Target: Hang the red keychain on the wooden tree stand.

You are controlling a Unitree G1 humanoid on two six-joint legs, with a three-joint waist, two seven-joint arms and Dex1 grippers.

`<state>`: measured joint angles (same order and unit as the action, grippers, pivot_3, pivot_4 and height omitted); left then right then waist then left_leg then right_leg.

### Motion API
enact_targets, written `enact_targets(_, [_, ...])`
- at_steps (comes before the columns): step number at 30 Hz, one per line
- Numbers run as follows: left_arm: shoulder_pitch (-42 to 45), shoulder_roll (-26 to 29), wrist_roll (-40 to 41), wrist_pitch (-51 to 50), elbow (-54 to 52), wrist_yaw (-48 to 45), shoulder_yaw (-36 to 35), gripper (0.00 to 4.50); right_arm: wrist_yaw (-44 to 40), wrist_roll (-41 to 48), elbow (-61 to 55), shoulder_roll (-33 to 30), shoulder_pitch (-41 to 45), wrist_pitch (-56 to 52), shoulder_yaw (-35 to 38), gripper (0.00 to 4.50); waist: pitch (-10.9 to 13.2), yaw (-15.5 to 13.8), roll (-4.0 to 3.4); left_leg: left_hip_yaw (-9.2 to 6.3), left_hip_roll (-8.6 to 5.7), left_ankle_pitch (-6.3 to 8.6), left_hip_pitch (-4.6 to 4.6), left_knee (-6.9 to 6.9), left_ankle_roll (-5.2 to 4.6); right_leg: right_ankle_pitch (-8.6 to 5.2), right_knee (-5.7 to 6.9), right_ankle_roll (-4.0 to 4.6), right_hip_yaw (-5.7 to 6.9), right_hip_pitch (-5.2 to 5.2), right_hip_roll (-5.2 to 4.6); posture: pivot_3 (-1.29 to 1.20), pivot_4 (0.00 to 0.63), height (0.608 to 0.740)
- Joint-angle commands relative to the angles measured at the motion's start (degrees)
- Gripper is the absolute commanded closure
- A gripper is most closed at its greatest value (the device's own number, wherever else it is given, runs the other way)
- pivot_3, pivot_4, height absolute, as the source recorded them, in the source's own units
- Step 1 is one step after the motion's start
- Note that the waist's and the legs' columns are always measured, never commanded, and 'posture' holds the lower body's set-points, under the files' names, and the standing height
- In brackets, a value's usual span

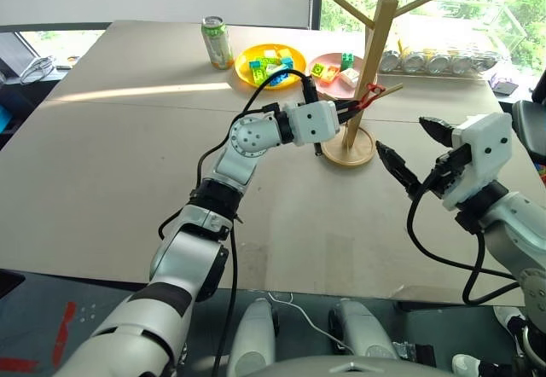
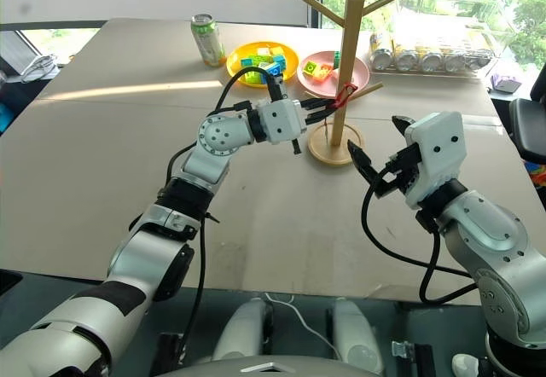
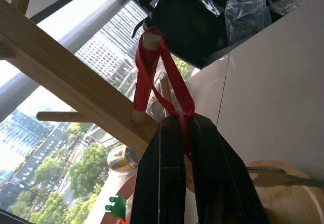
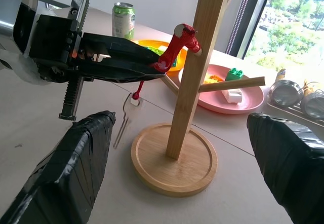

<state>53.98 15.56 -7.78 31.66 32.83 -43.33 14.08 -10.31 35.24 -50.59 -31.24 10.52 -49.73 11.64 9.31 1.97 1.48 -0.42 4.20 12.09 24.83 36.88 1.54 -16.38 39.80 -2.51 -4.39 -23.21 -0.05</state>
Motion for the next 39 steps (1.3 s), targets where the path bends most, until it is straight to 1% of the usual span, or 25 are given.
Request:
enact_targets(1, [1.92, -0.41, 0.19, 0.25, -0.67, 0.73, -0.03, 4.44, 0.55, 0.11, -1.71, 0.13, 0.88, 0.49, 0.32, 0.0, 0.0, 0.0, 0.0, 0.0, 0.0, 0.0, 0.0, 0.0, 0.0, 0.0, 0.0, 0.0, 0.0, 0.0, 0.0, 0.0, 0.15, 0.74])
enact_targets(9, [1.36, -0.24, 0.05, -0.22, -0.94, 0.85, -0.06, 4.44, 0.55, -0.02, -1.46, 0.19, 1.09, 0.75, 0.0, 0.0, 0.0, 0.01, 0.0, 0.0, 0.0, 0.0, 0.0, 0.0, 0.0, 0.0, 0.0, 0.0, 0.0, 0.0, 0.0, 0.0, 0.15, 0.74])
enact_targets(13, [0.05, 0.53, 1.27, -1.19, -2.54, 0.13, -0.72, 4.44, 0.39, -0.14, -1.26, 0.14, 1.08, 0.87, -0.15, 0.0, 0.0, 0.02, 0.0, 0.0, 0.0, 0.0, 0.0, 0.0, 0.0, 0.0, 0.0, 0.0, 0.0, 0.0, 0.0, 0.0, 0.15, 0.74])
enact_targets(14, [-0.45, 0.83, 1.95, -1.81, -3.2, -0.36, -0.99, 3.72, 0.27, -0.2, -1.19, 0.1, 0.97, 0.97, -0.15, 0.0, 0.0, 0.04, 0.0, 0.0, 0.0, 0.0, 0.0, 0.0, 0.0, 0.0, 0.0, 0.0, 0.0, 0.0, 0.0, 0.0, 0.15, 0.74])
enact_targets(15, [-1.15, 1.38, 2.76, -2.69, -4.15, -0.89, -1.41, 3.44, 0.1, -0.24, -1.05, 0.03, 0.88, 1.1, -0.11, 0.0, 0.0, 0.07, 0.0, 0.0, 0.0, 0.0, 0.0, 0.0, 0.0, 0.0, 0.0, 0.0, 0.0, 0.0, 0.0, 0.0, 0.15, 0.74])
enact_targets(20, [-6.16, 6.12, 8.06, -10.68, -12.34, -4.13, -4.2, 1.05, -1.83, -0.63, 0.79, -0.68, 0.78, 2.16, 0.46, 0.0, 0.0, 0.41, -0.01, -0.01, 0.01, 0.0, -0.05, -0.02, 0.0, 0.0, 0.03, 0.0, -0.01, 0.0, 0.01, 0.0, 0.15, 0.74])
enact_targets(22, [-8.2, 8.39, 11.38, -16.04, -16.57, -6.25, -5.82, 0.03, -3.46, -0.74, 2.06, -1.57, 1.06, 2.74, 0.57, 0.0, 0.0, 0.27, -0.01, -0.02, 0.01, 0.0, -0.04, -0.02, 0.0, 0.0, 0.04, 0.0, 0.01, 0.0, 0.0, 0.0, 0.15, 0.74])
enact_targets(24, [-10.56, 11.64, 16.35, -24.19, -22.33, -9.37, -7.93, 0.03, -5.85, -0.52, 3.75, -3.1, 1.84, 3.16, 0.89, 0.0, 0.01, 0.26, -0.01, -0.01, 0.01, 0.0, -0.02, -0.01, 0.0, 0.0, 0.02, 0.0, 0.0, 0.0, -0.01, 0.0, 0.15, 0.74])
enact_targets(28, [-13.43, 17.08, 22.84, -38.33, -30.79, -13.04, -10.28, 0.03, -10.07, 0.59, 6.39, -5.95, 3.07, 3.46, 1.89, 0.0, 0.01, 0.3, -0.03, -0.02, 0.02, 0.0, -0.03, -0.01, 0.0, 0.0, 0.02, 0.0, 0.02, 0.0, -0.01, 0.0, 0.15, 0.74])
enact_targets(30, [-14.72, 25.11, 28.34, -51.17, -35.01, -18.25, -12.77, 0.03, -15.17, 2.12, 9.29, -9.71, 4.34, 3.04, 3.0, 0.0, 0.04, 0.6, -0.03, -0.01, 0.02, 0.0, -0.03, -0.01, 0.0, 0.0, 0.04, 0.0, 0.01, 0.0, -0.02, 0.0, 0.15, 0.74])
enact_targets(32, [-14.81, 31.52, 31.7, -60.07, -36.02, -21.82, -14.27, 0.03, -19.11, 3.16, 11.69, -12.87, 5.3, 3.01, 3.66, 0.0, 0.04, 0.54, -0.05, -0.01, 0.04, 0.0, -0.06, -0.01, 0.0, -0.01, 0.05, 0.01, 0.01, 0.0, 0.01, 0.0, 0.15, 0.74])
enact_targets(34, [-14.21, 35.19, 32.84, -63.42, -34.75, -23.79, -15.09, 0.03, -21.69, 3.91, 13.61, -15.05, 6.1, 3.05, 4.16, 0.0, 0.08, 0.48, -0.08, -0.03, 0.05, 0.0, -0.1, -0.07, 0.0, -0.02, 0.02, 0.02, 0.02, 0.0, 0.03, 0.0, 0.15, 0.74])
enact_targets(36, [-13.71, 37.54, 33.57, -66.01, -33.57, -24.93, -15.76, 0.03, -23.74, 4.17, 15.5, -16.64, 6.74, 3.46, 4.4, 0.0, 0.1, 0.3, -0.09, -0.01, 0.05, 0.0, -0.08, -0.05, -0.01, -0.02, 0.01, 0.02, 0.03, 0.0, 0.02, 0.0, 0.15, 0.74])
enact_targets(39, [-12.82, 38.38, 34.47, -67.68, -31.45, -25.15, -17.15, 0.03, -25.11, 3.9, 17.42, -17.44, 7.45, 4.16, 4.06, 0.0, 0.09, -0.1, -0.08, 0.0, 0.04, 0.01, -0.06, -0.04, -0.01, -0.02, -0.03, 0.01, 0.05, 0.01, -0.01, 0.0, 0.15, 0.74])
